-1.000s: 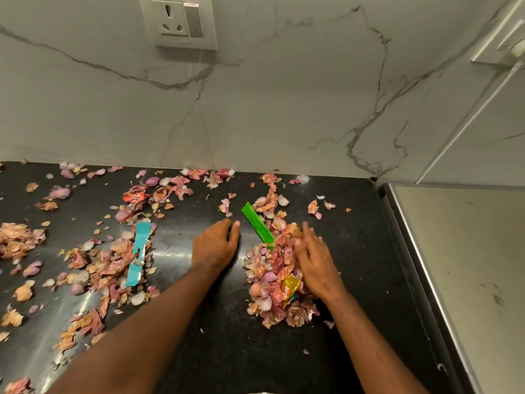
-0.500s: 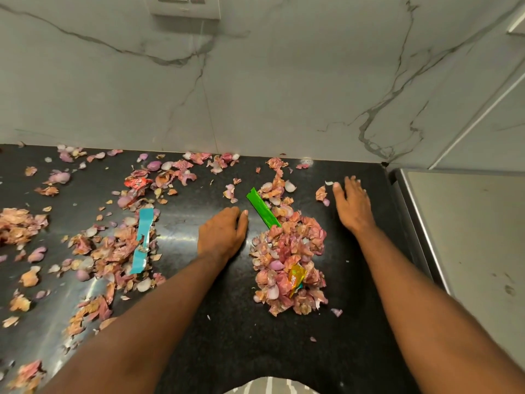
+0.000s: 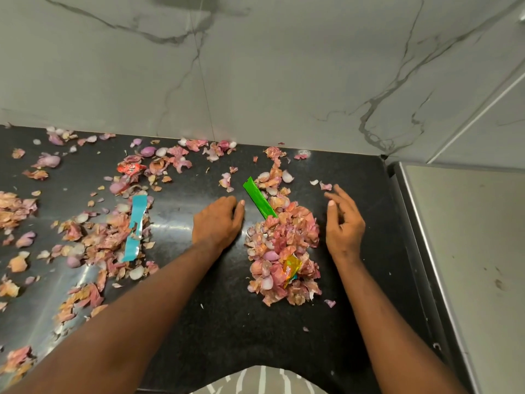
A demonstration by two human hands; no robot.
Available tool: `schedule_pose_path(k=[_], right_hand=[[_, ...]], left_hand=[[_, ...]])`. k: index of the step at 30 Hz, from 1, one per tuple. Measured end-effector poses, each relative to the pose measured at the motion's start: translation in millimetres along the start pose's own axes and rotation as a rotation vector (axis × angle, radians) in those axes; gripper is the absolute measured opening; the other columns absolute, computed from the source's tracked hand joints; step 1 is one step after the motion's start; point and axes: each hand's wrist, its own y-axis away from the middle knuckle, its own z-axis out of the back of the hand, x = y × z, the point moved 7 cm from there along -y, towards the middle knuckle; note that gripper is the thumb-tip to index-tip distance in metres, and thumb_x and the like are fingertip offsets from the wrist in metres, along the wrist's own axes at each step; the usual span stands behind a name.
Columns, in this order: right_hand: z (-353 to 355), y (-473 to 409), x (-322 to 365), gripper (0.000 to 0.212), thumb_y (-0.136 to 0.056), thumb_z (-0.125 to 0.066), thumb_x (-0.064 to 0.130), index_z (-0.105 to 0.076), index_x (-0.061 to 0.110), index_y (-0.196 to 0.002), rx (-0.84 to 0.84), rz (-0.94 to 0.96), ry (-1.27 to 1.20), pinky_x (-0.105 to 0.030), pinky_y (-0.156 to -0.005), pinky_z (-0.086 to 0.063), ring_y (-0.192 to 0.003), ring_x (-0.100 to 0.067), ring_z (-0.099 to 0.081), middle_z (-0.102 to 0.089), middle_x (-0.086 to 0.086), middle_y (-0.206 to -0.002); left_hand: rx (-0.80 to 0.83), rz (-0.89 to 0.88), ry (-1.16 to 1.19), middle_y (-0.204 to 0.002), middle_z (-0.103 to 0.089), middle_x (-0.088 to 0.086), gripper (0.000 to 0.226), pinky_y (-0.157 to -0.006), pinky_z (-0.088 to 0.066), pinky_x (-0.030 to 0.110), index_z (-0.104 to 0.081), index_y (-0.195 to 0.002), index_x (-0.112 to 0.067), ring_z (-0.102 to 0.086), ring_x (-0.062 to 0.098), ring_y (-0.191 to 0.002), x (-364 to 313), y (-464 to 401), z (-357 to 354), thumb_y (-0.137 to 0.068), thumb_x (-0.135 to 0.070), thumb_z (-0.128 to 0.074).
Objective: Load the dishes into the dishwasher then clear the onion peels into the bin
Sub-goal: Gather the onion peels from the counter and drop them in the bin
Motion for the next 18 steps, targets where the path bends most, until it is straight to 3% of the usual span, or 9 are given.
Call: schedule_pose_path(k=[3,5,7,8,10,11,14,16,18], right_hand=[[-21.7,-18.2,-17.6,0.059,-0.108,-0.045,0.046,-0.038,0.019,-0.16,0.16,-0.167,0.37,-0.05,-0.128,-0.024,-0.157,-0.017,-0.025,-0.032,-0.002,-0.168],[-36.0,-19.7,-18.2,0.06,-0.108,-0.041,0.05,-0.036,0.023,-0.161,0.271,-0.095,0.463,-0.046,-0.128,-0.02,-0.156,-0.017,-0.027,-0.036,0.0,-0.166],[-28.9,-15.7,-10.2,0.041,-0.109,-0.047,0.042,-0.059,0.027,-0.146,0.232,-0.099,0.213,-0.042,-0.119,-0.04,-0.138,-0.015,-0.054,-0.065,0.006,-0.142],[-18.8,-12.0,-7.7,0.032,-0.109,-0.051,0.035,-0.069,0.024,-0.133,0.146,-0.128,0.045,-0.042,-0.106,-0.053,-0.116,-0.013,-0.068,-0.076,0.009,-0.118],[2.7,-7.6,-6.5,0.022,-0.108,-0.055,0.023,-0.075,0.018,-0.113,-0.053,-0.153,-0.132,-0.046,-0.083,-0.06,-0.082,-0.014,-0.073,-0.075,0.006,-0.084],[7.8,-8.4,-8.5,0.019,-0.107,-0.056,0.022,-0.074,0.018,-0.11,-0.099,-0.156,-0.137,-0.048,-0.082,-0.06,-0.08,-0.013,-0.072,-0.074,0.005,-0.081],[-10.4,-23.6,-14.3,0.027,-0.106,-0.057,0.032,-0.068,0.029,-0.131,0.085,-0.177,-0.049,-0.043,-0.103,-0.055,-0.115,-0.007,-0.066,-0.073,0.005,-0.121],[-34.5,-38.8,-13.3,0.051,-0.105,-0.05,0.048,-0.048,0.031,-0.154,0.304,-0.148,0.134,-0.045,-0.123,-0.034,-0.148,-0.013,-0.041,-0.048,0.002,-0.159],[-51.7,-55.2,-12.7,0.067,-0.104,-0.036,0.061,-0.03,0.029,-0.163,0.445,-0.084,0.335,-0.047,-0.129,-0.012,-0.159,-0.013,-0.016,-0.022,0.003,-0.171]], left_hand=[[0.007,0.003,0.002,-0.077,-0.052,-0.006,0.04,-0.06,-0.039,0.034,-0.045,-0.082,-0.026,-0.052,0.018,-0.07,0.0,-0.4,0.0,-0.107,-0.054,-0.035],[0.014,0.003,0.002,-0.077,-0.052,-0.006,0.04,-0.06,-0.037,0.034,-0.045,-0.082,-0.026,-0.052,0.018,-0.07,-0.6,-0.3,0.3,-0.107,-0.054,-0.035],[0.017,0.001,0.005,-0.076,-0.052,-0.006,0.04,-0.06,-0.036,0.034,-0.045,-0.081,-0.026,-0.052,0.018,-0.07,-1.2,-0.1,1.0,-0.107,-0.054,-0.034],[0.015,0.002,0.007,-0.076,-0.052,-0.006,0.04,-0.06,-0.035,0.033,-0.045,-0.081,-0.025,-0.052,0.017,-0.07,-1.2,-0.5,1.7,-0.107,-0.054,-0.035],[0.01,0.003,0.01,-0.075,-0.053,-0.006,0.041,-0.059,-0.035,0.033,-0.046,-0.081,-0.025,-0.052,0.017,-0.069,-1.6,-1.8,2.7,-0.107,-0.054,-0.035],[0.009,0.004,0.012,-0.075,-0.053,-0.006,0.041,-0.059,-0.035,0.033,-0.046,-0.081,-0.025,-0.051,0.017,-0.068,-1.5,-2.5,2.6,-0.107,-0.054,-0.035],[0.007,0.007,0.006,-0.075,-0.053,-0.007,0.04,-0.059,-0.036,0.034,-0.046,-0.081,-0.025,-0.051,0.017,-0.068,-1.7,-1.1,2.1,-0.107,-0.054,-0.036],[0.008,0.005,0.006,-0.075,-0.052,-0.007,0.039,-0.058,-0.037,0.034,-0.046,-0.081,-0.026,-0.051,0.017,-0.068,-1.7,0.3,1.1,-0.107,-0.054,-0.036],[0.01,0.006,0.007,-0.074,-0.052,-0.007,0.039,-0.058,-0.038,0.034,-0.046,-0.081,-0.026,-0.051,0.016,-0.068,-2.4,0.7,1.9,-0.107,-0.054,-0.036]])
